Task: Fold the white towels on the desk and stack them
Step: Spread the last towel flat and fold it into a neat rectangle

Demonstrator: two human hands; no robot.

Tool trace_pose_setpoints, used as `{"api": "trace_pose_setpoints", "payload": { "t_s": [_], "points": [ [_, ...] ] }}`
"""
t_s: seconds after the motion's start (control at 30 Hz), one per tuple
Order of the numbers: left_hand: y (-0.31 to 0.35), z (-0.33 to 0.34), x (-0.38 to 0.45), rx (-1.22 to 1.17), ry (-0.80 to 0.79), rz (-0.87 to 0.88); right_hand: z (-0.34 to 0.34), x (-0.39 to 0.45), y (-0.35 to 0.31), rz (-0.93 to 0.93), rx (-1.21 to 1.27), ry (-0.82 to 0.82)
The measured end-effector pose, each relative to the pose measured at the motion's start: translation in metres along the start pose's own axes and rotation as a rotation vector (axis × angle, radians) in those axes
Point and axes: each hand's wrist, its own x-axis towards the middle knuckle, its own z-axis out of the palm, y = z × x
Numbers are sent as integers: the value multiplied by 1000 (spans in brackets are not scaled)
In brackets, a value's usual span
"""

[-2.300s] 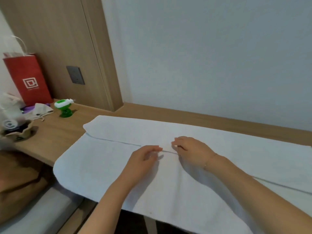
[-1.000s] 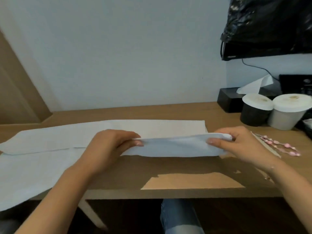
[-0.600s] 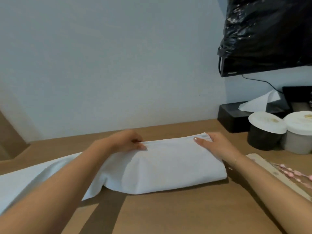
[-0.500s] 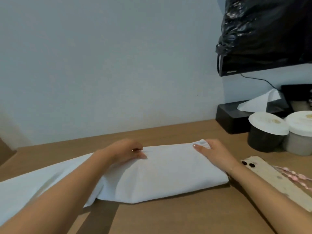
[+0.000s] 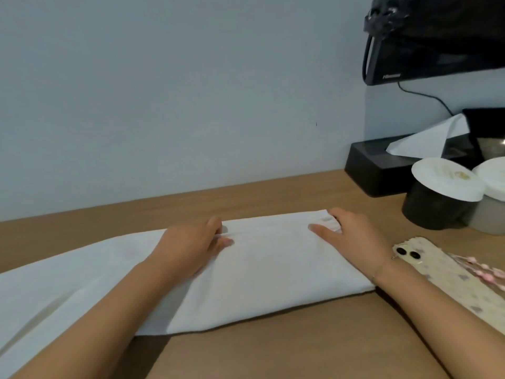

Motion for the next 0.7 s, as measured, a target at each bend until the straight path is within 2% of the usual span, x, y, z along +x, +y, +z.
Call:
{"api": "trace_pose_setpoints", "payload": {
  "t_s": [0.07,0.13,0.2,0.27,0.43,0.5,0.6,0.7],
  "points": [
    [19,-3,-5,141,104,7,-1,-2,0,-23,-47,13],
    [48,0,-13,41,163,65,-2,-4,0,-58,-67,17],
    [78,8,-23,-154,64,111,-3,-7,-1,-84,-36,2],
    [96,22,-31,-215,-61,123,-8,-11,-1,-100,23,-25],
    [97,34,-34,-205,-64,111,-10,-34,-11,-257,-80,52],
    [99,36,-34,-184,-55,99,0,-45,-21,-341,-139,-49],
    [99,38,-34,-168,-44,85,14,-57,-21,-331,-267,-213],
    [98,39,-33,-168,-22,80,14,-54,-15,-323,-316,-271]
  ]
}}
